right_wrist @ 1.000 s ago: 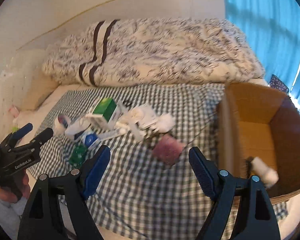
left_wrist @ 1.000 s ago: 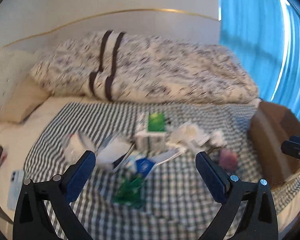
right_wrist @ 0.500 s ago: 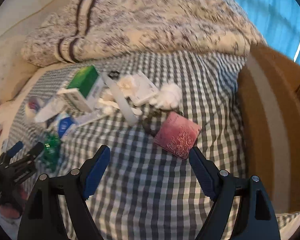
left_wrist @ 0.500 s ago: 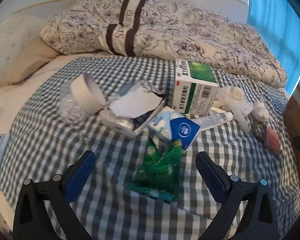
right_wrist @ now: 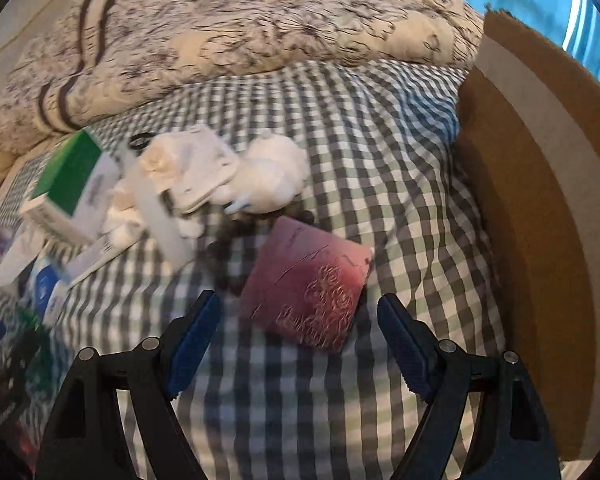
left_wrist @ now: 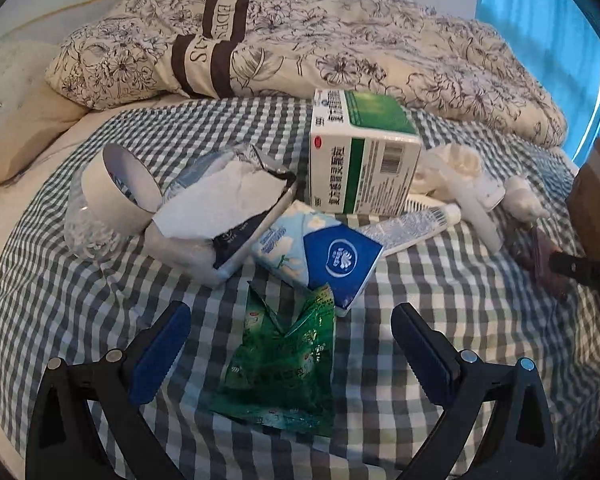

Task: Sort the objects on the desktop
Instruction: 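Grasp the pink rose card with the right gripper while the left grasps the green bag, then carry the pink card and green bag over the cardboard box with both grippers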

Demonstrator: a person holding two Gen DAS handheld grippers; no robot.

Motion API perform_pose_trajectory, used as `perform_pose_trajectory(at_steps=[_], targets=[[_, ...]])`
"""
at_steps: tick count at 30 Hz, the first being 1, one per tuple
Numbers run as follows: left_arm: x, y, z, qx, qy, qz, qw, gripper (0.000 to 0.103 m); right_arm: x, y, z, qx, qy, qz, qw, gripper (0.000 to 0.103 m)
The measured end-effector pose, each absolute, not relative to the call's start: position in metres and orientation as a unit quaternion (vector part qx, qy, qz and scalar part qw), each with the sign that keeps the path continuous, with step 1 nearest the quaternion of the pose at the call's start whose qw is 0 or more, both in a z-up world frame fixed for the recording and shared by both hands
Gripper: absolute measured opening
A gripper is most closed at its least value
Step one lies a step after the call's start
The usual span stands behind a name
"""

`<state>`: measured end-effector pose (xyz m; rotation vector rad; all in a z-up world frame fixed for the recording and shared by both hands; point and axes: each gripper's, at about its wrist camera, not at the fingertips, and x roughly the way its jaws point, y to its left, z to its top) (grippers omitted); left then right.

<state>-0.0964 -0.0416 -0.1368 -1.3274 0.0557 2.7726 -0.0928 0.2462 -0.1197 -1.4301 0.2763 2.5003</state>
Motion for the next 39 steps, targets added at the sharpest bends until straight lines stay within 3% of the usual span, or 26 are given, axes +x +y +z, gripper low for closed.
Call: perform_pose_trajectory(at_steps=[8, 11, 13, 14, 15, 16, 17, 27, 39], targets=[[-0.106, -0.036, -0.169, -0.474, 0.043, 0.879, 0.024, 0.103, -0.115, 0.251, -0.139, -0.501, 0.113, 0.844, 0.152, 0.081], [-0.109, -0.037, -0.174, -0.483, 0.027, 0.875, 0.03, 0.098, -0.119, 0.255, -0.141, -0.502, 0.123, 0.841, 0.16, 0.081], [-0.108, -0.036, -0.173, -0.485, 0.024, 0.873, 0.04, 0.085, -0.12, 0.257, -0.141, -0.502, 0.122, 0.841, 0.16, 0.081], [-0.107, -0.035, -0.172, -0.486, 0.027, 0.872, 0.041, 0.073, -0.12, 0.26, -0.142, -0.503, 0.127, 0.841, 0.157, 0.081], [-0.105, -0.034, -0.17, -0.484, 0.028, 0.874, 0.041, 0.052, -0.118, 0.26, -0.142, -0.503, 0.132, 0.84, 0.154, 0.08], [-0.104, -0.035, -0.168, -0.479, 0.027, 0.876, 0.043, 0.043, -0.117, 0.261, -0.141, -0.503, 0.133, 0.839, 0.155, 0.073], [-0.102, -0.036, -0.165, -0.477, 0.02, 0.878, 0.047, 0.036, -0.116, 0.263, -0.141, -0.506, 0.133, 0.839, 0.153, 0.073], [-0.095, -0.045, -0.151, -0.463, -0.001, 0.885, 0.044, 0.033, -0.092, 0.277, -0.131, -0.513, 0.188, 0.83, 0.117, 0.068], [-0.083, -0.045, -0.132, -0.438, -0.007, 0.897, 0.055, 0.032, -0.071, 0.251, -0.099, -0.508, 0.153, 0.845, 0.067, 0.068]])
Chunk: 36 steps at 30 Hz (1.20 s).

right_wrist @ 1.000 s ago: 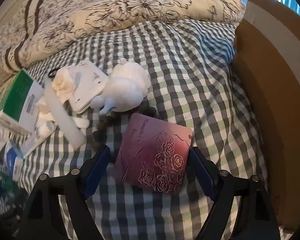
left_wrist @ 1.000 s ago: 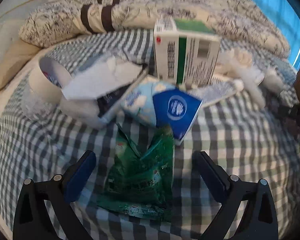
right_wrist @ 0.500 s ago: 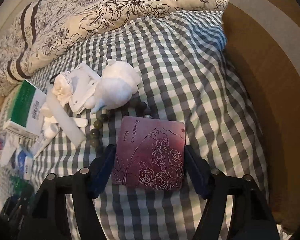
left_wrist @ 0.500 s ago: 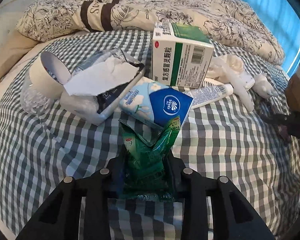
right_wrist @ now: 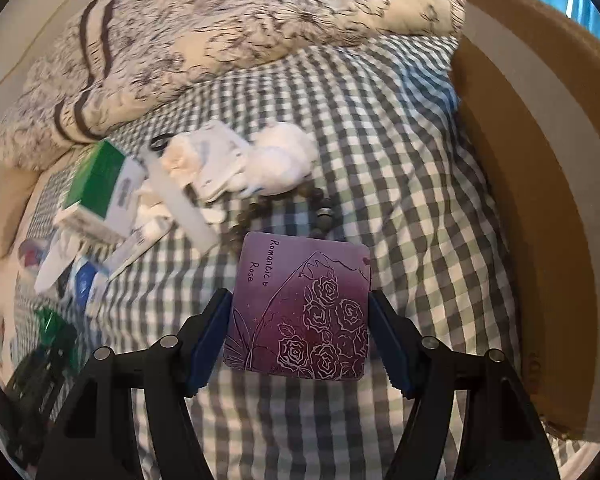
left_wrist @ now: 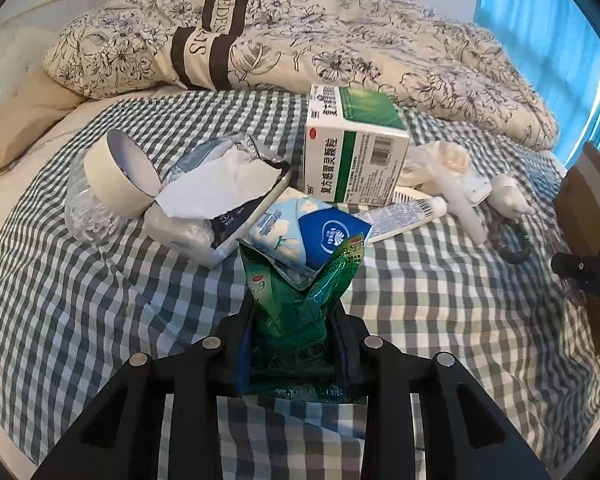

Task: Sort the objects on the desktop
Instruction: 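Carry the pink card and green bag over the cardboard box with both grippers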

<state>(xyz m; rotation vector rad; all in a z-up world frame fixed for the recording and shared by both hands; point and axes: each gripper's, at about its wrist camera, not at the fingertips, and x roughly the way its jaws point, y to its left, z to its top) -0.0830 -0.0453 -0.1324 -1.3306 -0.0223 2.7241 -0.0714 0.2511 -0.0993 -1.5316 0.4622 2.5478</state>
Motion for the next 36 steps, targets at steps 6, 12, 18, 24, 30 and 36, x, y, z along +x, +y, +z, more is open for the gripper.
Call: perform_pose_trajectory(at_steps=[6, 12, 18, 24, 30, 36], targets=[[-0.065, -0.044, -0.123, -0.437, -0.026, 0.897, 0.062, 0.032, -0.057, 0.227, -0.078, -0.503, 0.126, 0.855, 0.026, 0.068], [-0.048, -0.03, -0.104, -0.433, -0.012, 0.899, 0.071, 0.032, -0.044, 0.213, -0.063, -0.497, 0.116, 0.86, -0.015, 0.068], [-0.037, -0.004, -0.087, -0.422, 0.002, 0.903, 0.081, 0.032, -0.033, 0.214, -0.064, -0.5, 0.115, 0.858, -0.036, 0.068], [-0.034, 0.031, -0.07, -0.417, 0.022, 0.904, 0.092, 0.032, -0.019, 0.231, -0.044, -0.479, 0.106, 0.871, -0.027, 0.068], [-0.033, 0.09, -0.015, -0.376, 0.035, 0.914, 0.144, 0.032, 0.0, 0.277, 0.016, -0.42, 0.104, 0.902, 0.008, 0.068], [-0.024, 0.175, 0.045, -0.333, 0.068, 0.912, 0.231, 0.032, 0.03, 0.34, 0.071, -0.362, 0.103, 0.925, 0.06, 0.068]])
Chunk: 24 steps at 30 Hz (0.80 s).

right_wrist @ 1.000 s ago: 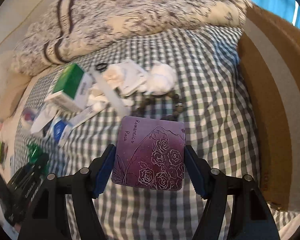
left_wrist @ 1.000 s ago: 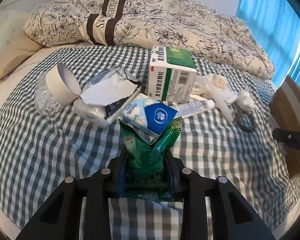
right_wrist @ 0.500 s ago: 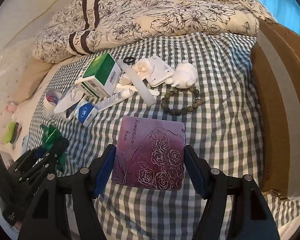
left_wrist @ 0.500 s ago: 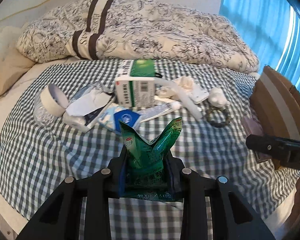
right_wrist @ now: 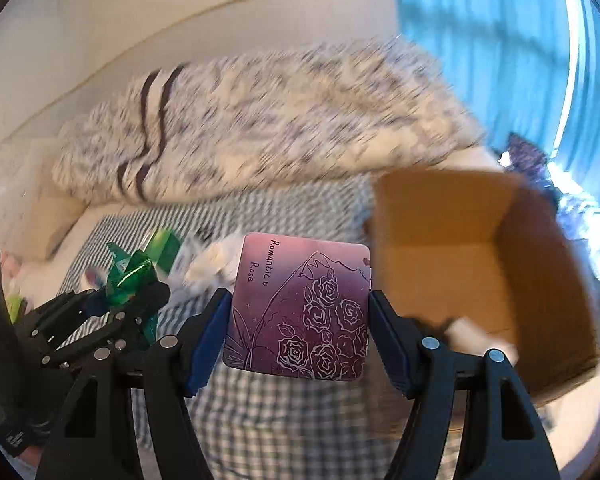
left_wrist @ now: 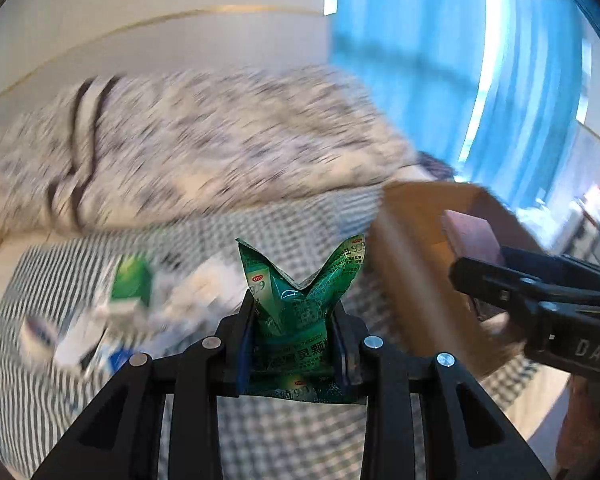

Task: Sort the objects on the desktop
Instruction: 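Carry the pink card and green bag over the cardboard box with both grippers, then open both grippers to drop the card and bag into the box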

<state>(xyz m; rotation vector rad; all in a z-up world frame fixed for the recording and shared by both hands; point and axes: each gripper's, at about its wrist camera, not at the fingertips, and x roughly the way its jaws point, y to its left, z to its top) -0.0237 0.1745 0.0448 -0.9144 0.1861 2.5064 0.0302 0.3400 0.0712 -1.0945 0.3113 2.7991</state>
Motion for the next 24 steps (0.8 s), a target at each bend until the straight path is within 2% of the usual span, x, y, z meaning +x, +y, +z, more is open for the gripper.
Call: perform_pose_trajectory(at_steps=[5, 11, 20, 22, 23, 24], targets=[[-0.015, 0.248, 0.061, -0.32, 0.099, 0.894, 0.297, 0.032, 0.047, 0.395, 0.082, -0.356, 0.11, 0.92, 0.124, 0.068], [-0.005, 0.307, 0.038, -0.341, 0.124, 0.865, 0.348, 0.032, 0.06, 0.448, 0.052, -0.386, 0.137, 0.894, 0.183, 0.068], [-0.004, 0.348, 0.005, -0.367, 0.134, 0.843, 0.369, 0.033, 0.059, 0.48, 0.02, -0.404, 0.169, 0.878, 0.195, 0.069], [-0.003, 0.352, 0.002, -0.371, 0.141, 0.836, 0.378, 0.052, 0.062, 0.486, 0.021, -0.398, 0.174, 0.879, 0.195, 0.072], [-0.001, 0.353, 0.0, -0.368, 0.145, 0.837, 0.379, 0.075, 0.062, 0.487, 0.022, -0.396, 0.172, 0.88, 0.2, 0.076], [0.001, 0.353, 0.001, -0.363, 0.144, 0.84, 0.378, 0.083, 0.064, 0.488, 0.025, -0.391, 0.171, 0.881, 0.203, 0.076]])
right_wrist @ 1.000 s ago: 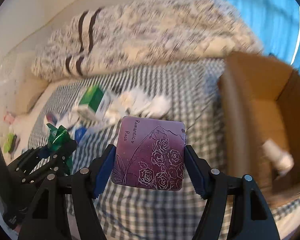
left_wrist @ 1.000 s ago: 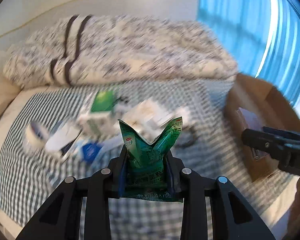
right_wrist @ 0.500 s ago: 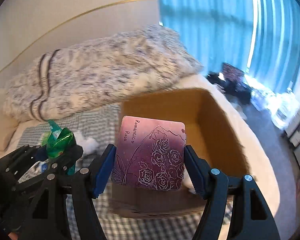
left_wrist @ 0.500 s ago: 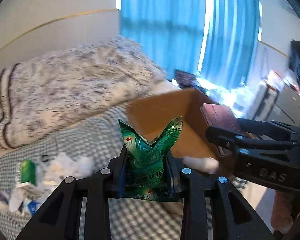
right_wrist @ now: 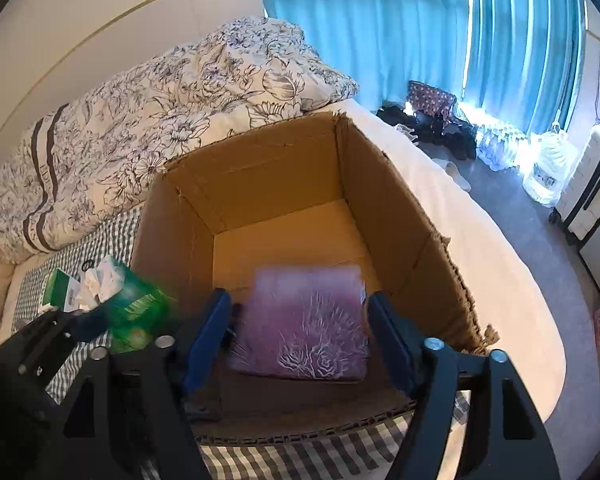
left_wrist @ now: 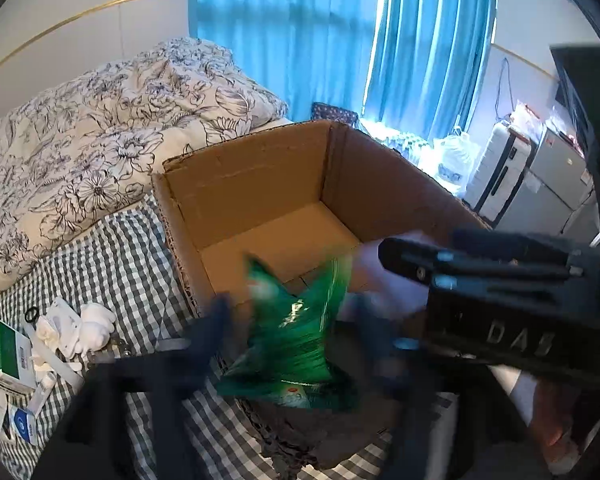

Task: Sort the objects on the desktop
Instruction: 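Open both grippers to drop the card and bag into the box, then move both grippers back to the bed toward the medicine box and tape roll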

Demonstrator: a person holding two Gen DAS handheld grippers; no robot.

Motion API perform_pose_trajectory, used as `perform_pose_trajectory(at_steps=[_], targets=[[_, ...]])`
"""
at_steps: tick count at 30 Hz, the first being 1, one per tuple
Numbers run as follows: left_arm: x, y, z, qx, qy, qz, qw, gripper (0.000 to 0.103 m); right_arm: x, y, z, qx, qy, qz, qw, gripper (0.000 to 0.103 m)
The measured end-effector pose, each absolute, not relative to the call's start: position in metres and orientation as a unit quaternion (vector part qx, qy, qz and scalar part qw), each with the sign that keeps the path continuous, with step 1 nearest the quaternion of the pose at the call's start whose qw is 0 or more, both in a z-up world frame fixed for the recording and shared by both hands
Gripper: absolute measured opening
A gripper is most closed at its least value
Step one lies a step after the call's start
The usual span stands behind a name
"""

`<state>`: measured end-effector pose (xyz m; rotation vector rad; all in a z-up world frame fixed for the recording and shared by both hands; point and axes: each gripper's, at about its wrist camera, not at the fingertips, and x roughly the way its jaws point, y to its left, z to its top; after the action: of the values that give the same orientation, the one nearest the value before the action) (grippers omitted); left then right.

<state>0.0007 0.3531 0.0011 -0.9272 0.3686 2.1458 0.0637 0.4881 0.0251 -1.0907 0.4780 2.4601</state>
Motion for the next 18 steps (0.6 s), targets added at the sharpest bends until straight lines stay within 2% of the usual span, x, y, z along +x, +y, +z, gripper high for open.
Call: perform_pose_trajectory(at_steps=[10, 18], targets=[[-0.004, 0.319, 0.016, -0.359, 0.112, 0.857, 0.353, 0.083, 0.067, 0.469, 0.037, -0.382, 0.162, 0.89, 0.188, 0.076], [-0.028, 0.222, 0.02, -0.378, 0.073, 0.888, 0.252, 0.083, 0.058, 0.406, 0.052, -0.375, 0.139, 0.908, 0.121, 0.076]])
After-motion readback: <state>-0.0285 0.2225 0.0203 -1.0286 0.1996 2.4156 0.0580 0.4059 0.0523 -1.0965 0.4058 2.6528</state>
